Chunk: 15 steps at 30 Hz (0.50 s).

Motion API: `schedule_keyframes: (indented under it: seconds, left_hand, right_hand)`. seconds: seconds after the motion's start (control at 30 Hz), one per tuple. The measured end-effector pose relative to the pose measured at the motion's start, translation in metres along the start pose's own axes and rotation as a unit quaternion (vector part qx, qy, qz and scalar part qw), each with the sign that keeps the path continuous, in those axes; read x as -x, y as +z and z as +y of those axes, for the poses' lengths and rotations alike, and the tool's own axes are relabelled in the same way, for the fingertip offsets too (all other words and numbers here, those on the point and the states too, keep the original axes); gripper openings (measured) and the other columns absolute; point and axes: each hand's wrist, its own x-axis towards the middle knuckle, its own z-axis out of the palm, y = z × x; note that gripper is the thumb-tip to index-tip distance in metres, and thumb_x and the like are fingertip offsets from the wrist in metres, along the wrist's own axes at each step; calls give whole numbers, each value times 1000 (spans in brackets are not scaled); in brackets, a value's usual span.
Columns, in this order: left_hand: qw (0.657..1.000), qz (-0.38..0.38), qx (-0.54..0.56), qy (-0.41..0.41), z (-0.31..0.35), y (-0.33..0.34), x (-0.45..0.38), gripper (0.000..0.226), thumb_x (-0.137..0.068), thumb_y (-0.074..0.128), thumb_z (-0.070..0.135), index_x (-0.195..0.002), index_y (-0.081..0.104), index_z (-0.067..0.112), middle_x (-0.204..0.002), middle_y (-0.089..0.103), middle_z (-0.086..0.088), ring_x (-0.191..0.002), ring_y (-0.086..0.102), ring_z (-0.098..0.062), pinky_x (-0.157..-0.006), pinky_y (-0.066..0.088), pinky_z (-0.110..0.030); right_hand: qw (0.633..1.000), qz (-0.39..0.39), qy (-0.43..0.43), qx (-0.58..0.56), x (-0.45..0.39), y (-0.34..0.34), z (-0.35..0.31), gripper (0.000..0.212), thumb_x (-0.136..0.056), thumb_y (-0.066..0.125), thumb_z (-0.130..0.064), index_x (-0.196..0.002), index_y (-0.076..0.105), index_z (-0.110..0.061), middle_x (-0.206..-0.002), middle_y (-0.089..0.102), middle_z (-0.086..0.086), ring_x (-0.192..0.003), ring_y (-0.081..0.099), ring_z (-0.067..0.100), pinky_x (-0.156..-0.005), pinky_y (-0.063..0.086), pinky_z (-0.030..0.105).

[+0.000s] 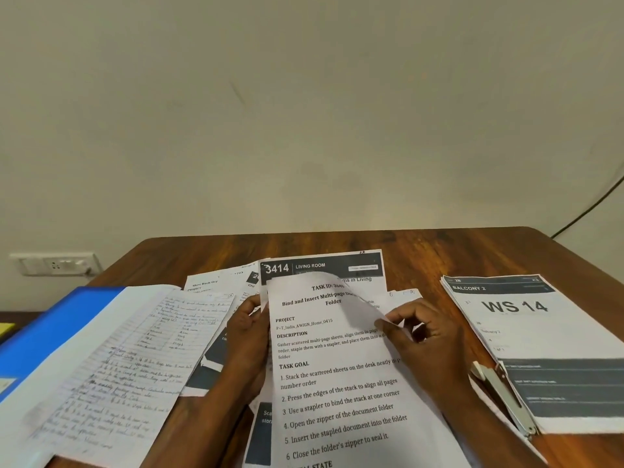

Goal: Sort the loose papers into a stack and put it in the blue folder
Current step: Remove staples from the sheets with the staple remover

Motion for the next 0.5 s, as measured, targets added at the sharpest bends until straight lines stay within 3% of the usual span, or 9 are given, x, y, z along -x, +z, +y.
schedule_keyframes:
  seconds: [0.07,0.17,0.27,0.33,0.4,0.5]
  left_hand:
    - [1000,-6,3,-7,0,0,0,14,-100,69,24,-111,70,15,-100,80,-19,-85,79,-34,-86,61,-55]
    - [1000,-22,11,-17,0,0,-1,19,-103,65,25,-116,70,13,-108,79,-19,-99,76,-42,-95,57,-64]
    - [999,-31,22,-19,-1,2,1,25,-102,65,23,-122,67,9,-113,78,-21,-104,75,-43,-98,54,-69]
    - [999,-36,22,-12,1,2,4,35,-95,69,29,-123,66,8,-113,78,-20,-102,76,-41,-98,55,-68]
    - [999,-48,9,-5,3,2,6,41,-93,69,35,-124,66,9,-114,78,-18,-103,76,-40,-96,56,-67]
    - [998,-64,-19,1,4,3,9,31,-105,57,33,-123,67,9,-113,79,-15,-103,76,-38,-91,61,-58]
  right_hand:
    - [998,13,53,-38,0,0,1,25,-74,93,-12,-75,74,-29,-78,73,-10,-60,59,11,-54,48,21]
    - [985,23,144,-92,0,-1,7,20,-72,93,-21,-83,76,-24,-79,75,-5,-68,68,23,-60,59,40]
    - [974,45,178,-133,-4,-3,10,23,-66,91,-27,-83,76,-23,-74,73,-6,-68,65,14,-63,56,31]
    - [965,50,199,-166,-5,-3,12,28,-63,91,-24,-87,76,-20,-83,79,-2,-73,72,16,-64,58,27]
    - [955,45,222,-191,-5,-2,13,34,-66,90,-14,-96,75,-14,-95,82,3,-85,78,21,-72,62,31]
    - [948,31,239,-208,-5,-1,13,41,-67,90,-8,-106,75,-9,-103,82,6,-94,79,27,-86,61,44]
